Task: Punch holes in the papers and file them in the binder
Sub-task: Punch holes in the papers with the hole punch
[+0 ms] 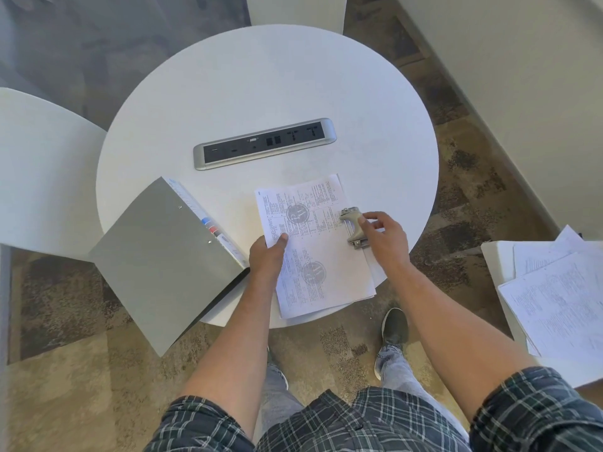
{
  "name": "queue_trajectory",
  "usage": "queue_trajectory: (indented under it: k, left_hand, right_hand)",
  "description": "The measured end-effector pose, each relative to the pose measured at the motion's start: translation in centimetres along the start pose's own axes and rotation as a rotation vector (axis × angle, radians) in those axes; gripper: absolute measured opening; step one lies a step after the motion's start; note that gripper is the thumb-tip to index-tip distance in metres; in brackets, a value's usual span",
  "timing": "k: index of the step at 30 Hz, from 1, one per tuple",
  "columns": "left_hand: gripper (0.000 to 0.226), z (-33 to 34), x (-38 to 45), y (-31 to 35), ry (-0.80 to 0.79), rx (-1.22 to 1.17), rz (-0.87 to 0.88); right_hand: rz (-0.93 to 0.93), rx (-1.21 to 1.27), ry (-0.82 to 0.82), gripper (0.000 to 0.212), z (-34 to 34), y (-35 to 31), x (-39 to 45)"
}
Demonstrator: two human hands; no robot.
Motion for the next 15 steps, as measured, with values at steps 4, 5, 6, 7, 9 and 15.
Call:
queue_trajectory:
  k: [4, 5, 6, 7, 9, 15]
  left_hand:
    - [0.012, 0.2, 0.5, 0.0, 0.055, 0.065, 0.016]
    - [0.013, 0.2, 0.7, 0.1, 0.062, 0.066, 0.022]
    - [0.014, 0.3, 0.9, 0.1, 0.069, 0.068, 0.031]
    - [0.015, 0.3, 1.1, 0.1, 0.077, 0.067, 0.039]
    - [0.013, 0.2, 1.2, 0.0, 0.101, 0.064, 0.048]
    - [0.007, 0.2, 0.8, 0.4, 0.183, 0.123, 0.087]
  right_hand:
    - [0.09, 0.054, 0.014, 0.024, 0.1, 0.8, 0.8]
    - [0.103, 0.091, 0.006, 0.025, 0.2, 1.0, 0.9]
    - [0.112, 0.127, 0.002, 0.026, 0.2, 1.1, 0.9]
    - [0.122, 0.162, 0.0, 0.026, 0.1, 1.1, 0.9]
    - [0.142, 0.205, -0.001, 0.025, 0.0, 0.8, 0.8]
    - [0.144, 0.165, -0.006, 0.03, 0.1, 0.7, 0.7]
Point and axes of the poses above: each hand's wrist, its own x-axis towards the middle knuckle, its own z-axis out of the palm, y = z × x, the point moved 4 cm from there along x, towards the middle knuckle, and after that the axes turned 14 degrees about -z, right-handed, at the moved point
